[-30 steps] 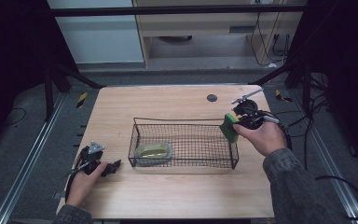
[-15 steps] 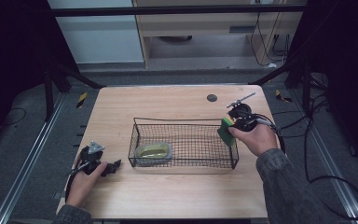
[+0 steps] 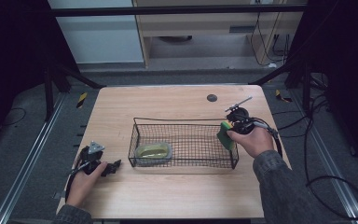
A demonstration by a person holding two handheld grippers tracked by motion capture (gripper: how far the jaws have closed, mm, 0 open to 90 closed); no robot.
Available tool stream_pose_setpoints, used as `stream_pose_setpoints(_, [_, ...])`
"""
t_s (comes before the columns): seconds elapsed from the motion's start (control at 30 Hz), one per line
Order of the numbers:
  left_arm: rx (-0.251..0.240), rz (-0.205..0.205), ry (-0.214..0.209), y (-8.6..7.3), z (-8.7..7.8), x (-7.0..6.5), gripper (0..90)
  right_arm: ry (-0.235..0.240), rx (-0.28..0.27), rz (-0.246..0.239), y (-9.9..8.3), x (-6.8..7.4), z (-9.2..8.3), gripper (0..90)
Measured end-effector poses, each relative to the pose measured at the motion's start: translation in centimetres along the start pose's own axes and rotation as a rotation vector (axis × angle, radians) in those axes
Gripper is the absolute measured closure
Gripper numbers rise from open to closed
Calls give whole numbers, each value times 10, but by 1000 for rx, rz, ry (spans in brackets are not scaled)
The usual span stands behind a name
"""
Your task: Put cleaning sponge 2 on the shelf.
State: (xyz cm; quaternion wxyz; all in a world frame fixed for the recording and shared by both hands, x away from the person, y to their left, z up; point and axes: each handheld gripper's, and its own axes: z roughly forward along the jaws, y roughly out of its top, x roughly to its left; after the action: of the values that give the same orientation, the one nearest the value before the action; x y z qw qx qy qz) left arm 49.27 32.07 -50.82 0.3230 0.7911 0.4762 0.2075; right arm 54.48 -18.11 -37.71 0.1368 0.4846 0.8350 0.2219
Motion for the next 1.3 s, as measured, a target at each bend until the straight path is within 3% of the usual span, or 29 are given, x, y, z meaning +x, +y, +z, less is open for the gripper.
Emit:
stream_pose_setpoints(0.67, [0,1,-1,0,0,0,0,-13,36,9,-4,2,22,638])
stream_pose_setpoints(1.3, [0,1,-2,0,0,0,0,-13,60,5,-2,6,31,632])
